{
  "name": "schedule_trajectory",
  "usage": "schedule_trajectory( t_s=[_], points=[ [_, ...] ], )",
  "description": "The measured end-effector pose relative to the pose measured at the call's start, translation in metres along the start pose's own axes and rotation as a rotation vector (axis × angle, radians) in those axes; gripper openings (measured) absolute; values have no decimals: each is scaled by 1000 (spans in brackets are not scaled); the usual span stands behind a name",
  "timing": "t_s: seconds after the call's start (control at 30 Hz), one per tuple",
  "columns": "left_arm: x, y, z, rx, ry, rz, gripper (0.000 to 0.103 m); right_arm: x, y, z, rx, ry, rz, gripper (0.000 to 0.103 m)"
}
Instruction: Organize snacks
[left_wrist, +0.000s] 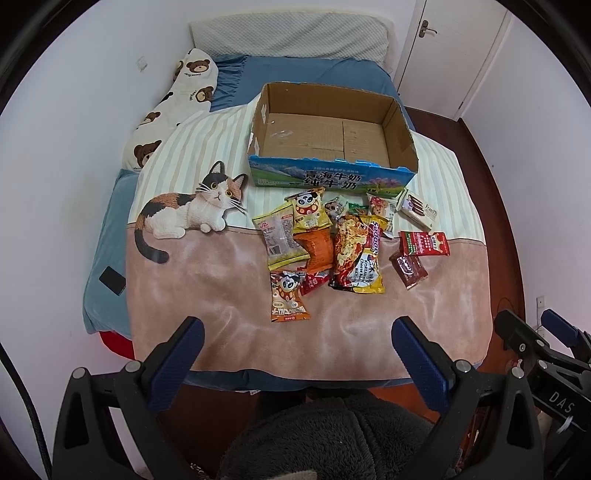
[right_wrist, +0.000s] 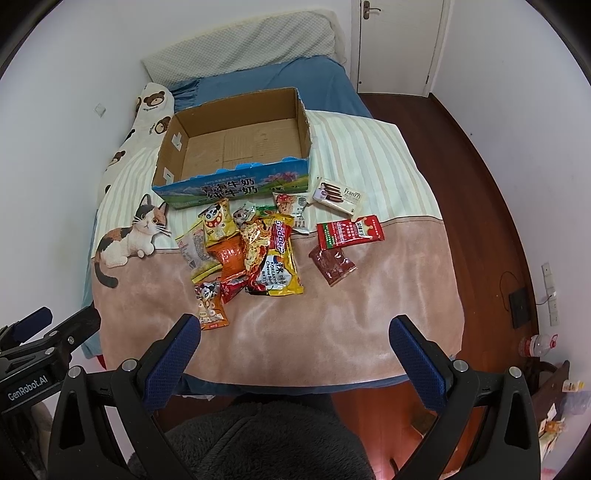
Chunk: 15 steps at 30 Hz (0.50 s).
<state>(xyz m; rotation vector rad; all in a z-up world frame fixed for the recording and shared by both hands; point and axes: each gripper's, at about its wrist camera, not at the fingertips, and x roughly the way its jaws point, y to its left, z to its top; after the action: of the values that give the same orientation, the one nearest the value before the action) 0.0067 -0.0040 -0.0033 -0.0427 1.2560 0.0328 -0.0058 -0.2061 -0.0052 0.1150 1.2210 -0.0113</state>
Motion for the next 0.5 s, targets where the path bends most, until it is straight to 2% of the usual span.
schedule_trajectory(
  t_s=[0.5],
  points=[
    [0, -2, -3, -3, -6, -1, 103, -2, 6, -1, 0, -2, -1, 103]
  ],
)
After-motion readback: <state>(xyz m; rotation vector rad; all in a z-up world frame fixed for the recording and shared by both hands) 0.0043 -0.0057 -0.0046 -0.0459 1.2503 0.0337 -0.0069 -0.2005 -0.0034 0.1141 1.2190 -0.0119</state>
